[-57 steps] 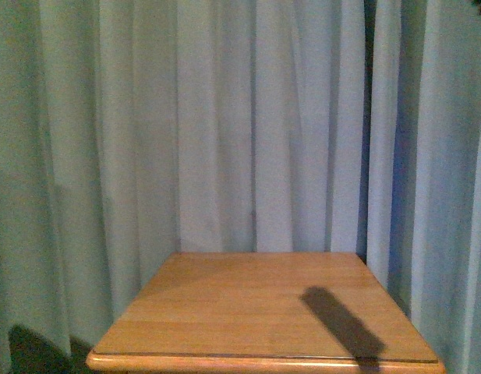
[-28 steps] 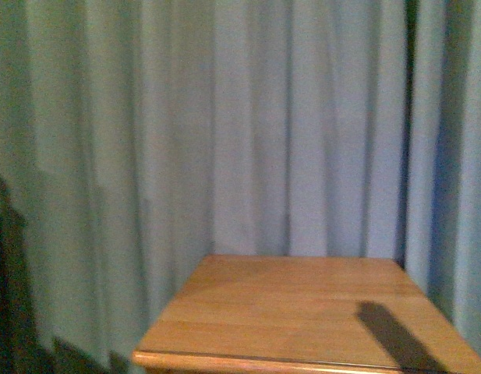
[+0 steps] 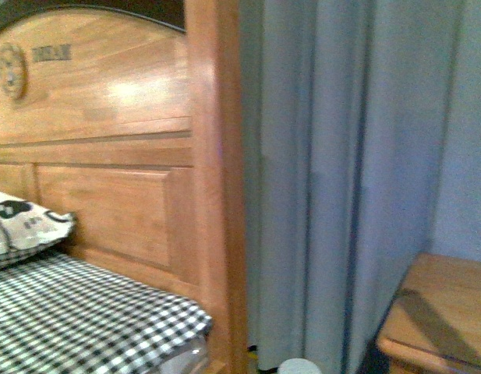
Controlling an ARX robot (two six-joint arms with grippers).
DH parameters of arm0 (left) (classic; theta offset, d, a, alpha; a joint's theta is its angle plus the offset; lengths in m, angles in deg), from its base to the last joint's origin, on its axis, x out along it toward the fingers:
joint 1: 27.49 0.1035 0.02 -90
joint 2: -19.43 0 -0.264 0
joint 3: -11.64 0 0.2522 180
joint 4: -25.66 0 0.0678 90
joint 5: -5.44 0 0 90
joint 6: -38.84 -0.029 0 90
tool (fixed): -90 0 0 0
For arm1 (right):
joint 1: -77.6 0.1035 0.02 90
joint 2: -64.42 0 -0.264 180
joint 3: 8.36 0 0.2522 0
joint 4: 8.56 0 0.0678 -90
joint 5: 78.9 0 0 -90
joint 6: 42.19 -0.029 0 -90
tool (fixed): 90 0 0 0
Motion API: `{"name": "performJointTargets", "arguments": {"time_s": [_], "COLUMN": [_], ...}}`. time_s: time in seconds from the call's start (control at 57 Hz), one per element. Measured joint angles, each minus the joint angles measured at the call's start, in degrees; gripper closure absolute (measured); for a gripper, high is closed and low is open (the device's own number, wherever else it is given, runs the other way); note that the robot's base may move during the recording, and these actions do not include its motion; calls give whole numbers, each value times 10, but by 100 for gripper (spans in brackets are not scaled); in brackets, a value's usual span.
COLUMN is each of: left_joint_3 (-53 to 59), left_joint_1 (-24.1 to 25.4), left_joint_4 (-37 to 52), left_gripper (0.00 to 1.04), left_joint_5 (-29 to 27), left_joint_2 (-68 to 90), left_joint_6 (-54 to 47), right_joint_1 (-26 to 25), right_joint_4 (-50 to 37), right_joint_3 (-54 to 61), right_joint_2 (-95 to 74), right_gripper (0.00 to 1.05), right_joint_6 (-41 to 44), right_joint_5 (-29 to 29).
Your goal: Clean up trash
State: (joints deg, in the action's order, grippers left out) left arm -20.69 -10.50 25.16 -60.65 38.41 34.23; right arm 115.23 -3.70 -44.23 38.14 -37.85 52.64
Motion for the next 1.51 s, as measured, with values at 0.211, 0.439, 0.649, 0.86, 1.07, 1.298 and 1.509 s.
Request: {"name": "performJointTargets", "arguments": {"time_s": [0.211, 0.439, 0.649, 0.86, 1.07, 1.298, 1.509], "left_joint_3": [0, 0, 0, 0, 0, -79, -143], "left_joint_1": [0, 0, 0, 0, 1, 23, 50], "left_joint_4": [0, 0, 0, 0, -3, -149, -100], "left_gripper": [78, 79, 79, 79, 79, 79, 79], "left_joint_5": [0, 0, -1, -1, -9, 8, 71], "left_joint_2": [0, -1, -2, -1, -1, 147, 350], "left_joint_6": [0, 0, 0, 0, 2, -71, -241], "right_joint_1": [0, 0, 0, 0, 1, 0, 0], "right_joint_4": [0, 0, 0, 0, 0, 0, 0], "right_joint_3": [0, 0, 0, 0, 0, 0, 0], "right_joint_2": [0, 0, 0, 0, -5, 2, 0], "right_gripper": [85, 85, 85, 85, 85, 85, 85], "right_joint_6": [0, 0, 0, 0, 0, 0, 0], "right_joint_5": [0, 0, 1, 0, -2, 1, 0]}}
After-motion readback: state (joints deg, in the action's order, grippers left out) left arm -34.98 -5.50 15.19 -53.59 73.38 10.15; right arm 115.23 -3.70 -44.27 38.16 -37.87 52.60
